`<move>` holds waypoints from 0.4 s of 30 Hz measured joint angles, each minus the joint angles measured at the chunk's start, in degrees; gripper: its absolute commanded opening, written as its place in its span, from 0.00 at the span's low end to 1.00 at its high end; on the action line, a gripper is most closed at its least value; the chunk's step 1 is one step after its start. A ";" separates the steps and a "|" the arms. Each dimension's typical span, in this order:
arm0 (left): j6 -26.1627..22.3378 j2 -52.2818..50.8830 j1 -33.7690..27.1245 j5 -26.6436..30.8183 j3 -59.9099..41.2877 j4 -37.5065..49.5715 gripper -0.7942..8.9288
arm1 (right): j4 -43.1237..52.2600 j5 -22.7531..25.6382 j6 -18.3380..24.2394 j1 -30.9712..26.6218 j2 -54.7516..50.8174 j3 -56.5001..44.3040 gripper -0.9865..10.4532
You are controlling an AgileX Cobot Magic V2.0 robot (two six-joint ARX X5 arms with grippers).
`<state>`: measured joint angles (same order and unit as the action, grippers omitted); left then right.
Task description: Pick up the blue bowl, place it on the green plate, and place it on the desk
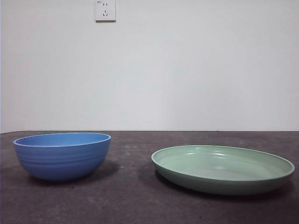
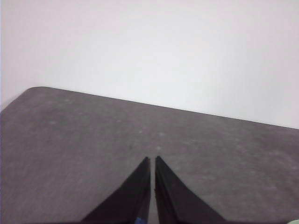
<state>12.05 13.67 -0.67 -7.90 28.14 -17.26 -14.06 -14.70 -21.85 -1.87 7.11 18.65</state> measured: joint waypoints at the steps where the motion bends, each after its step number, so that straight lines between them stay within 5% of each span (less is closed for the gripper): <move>1: 0.02 1.49 0.00 -0.70 2.12 -0.85 0.10 | -1.36 -1.11 -0.33 0.02 1.22 1.99 0.10; 7: 0.09 10.01 0.00 -5.86 14.93 -5.86 0.10 | -12.37 -7.67 -0.94 0.07 9.68 13.27 0.10; 12: 0.11 16.09 0.00 -11.93 23.30 -13.70 0.10 | -18.62 -18.84 -0.44 0.07 16.85 20.94 0.10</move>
<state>12.16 29.76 -0.67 -19.84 51.44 -30.96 -32.69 -33.54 -22.28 -1.80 23.97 39.59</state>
